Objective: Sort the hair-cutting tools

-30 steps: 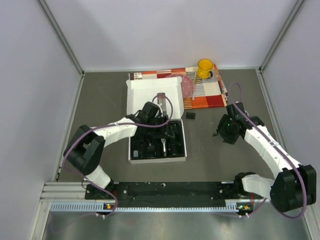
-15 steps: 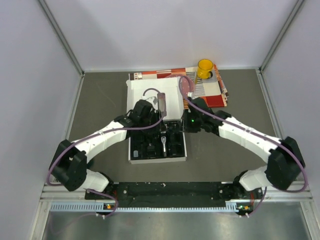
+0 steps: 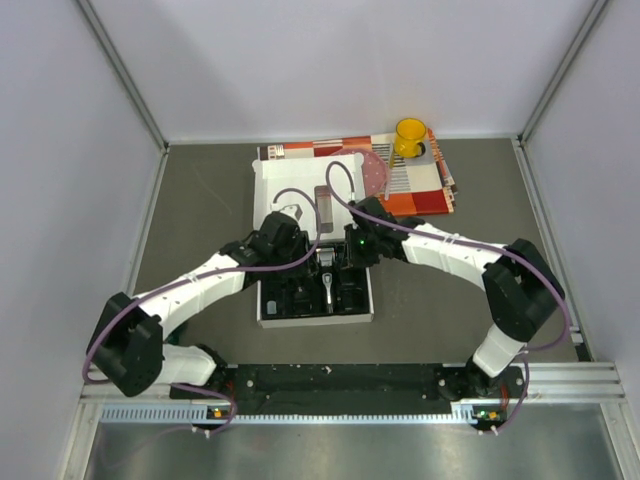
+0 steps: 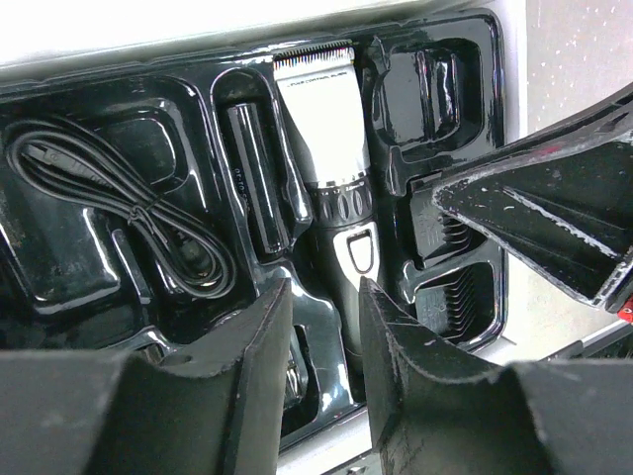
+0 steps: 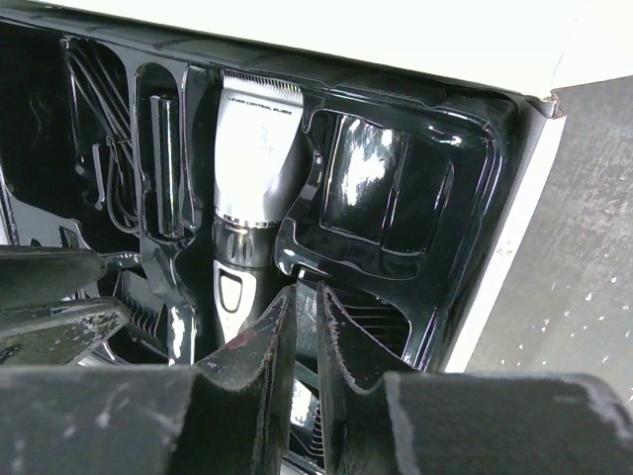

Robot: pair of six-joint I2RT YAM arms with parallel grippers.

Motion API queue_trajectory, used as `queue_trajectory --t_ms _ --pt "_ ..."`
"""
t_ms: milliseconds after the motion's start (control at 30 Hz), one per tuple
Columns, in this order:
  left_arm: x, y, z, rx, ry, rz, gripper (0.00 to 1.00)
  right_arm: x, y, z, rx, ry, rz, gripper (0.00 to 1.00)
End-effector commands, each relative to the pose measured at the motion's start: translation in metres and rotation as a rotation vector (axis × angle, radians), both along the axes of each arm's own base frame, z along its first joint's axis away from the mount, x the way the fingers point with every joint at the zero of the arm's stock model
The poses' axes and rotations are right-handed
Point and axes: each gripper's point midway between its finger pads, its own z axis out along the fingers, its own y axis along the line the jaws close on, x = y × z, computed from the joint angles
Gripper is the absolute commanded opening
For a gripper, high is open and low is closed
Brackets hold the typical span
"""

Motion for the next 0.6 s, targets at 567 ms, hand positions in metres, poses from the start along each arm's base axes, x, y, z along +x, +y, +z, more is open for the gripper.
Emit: queue_trajectory --t_ms 567 --pt "0.001 0.004 -0.002 0.012 -0.019 -0.002 0.38 0.01 0.016 0.063 0.068 -0.247 0.049 0.13"
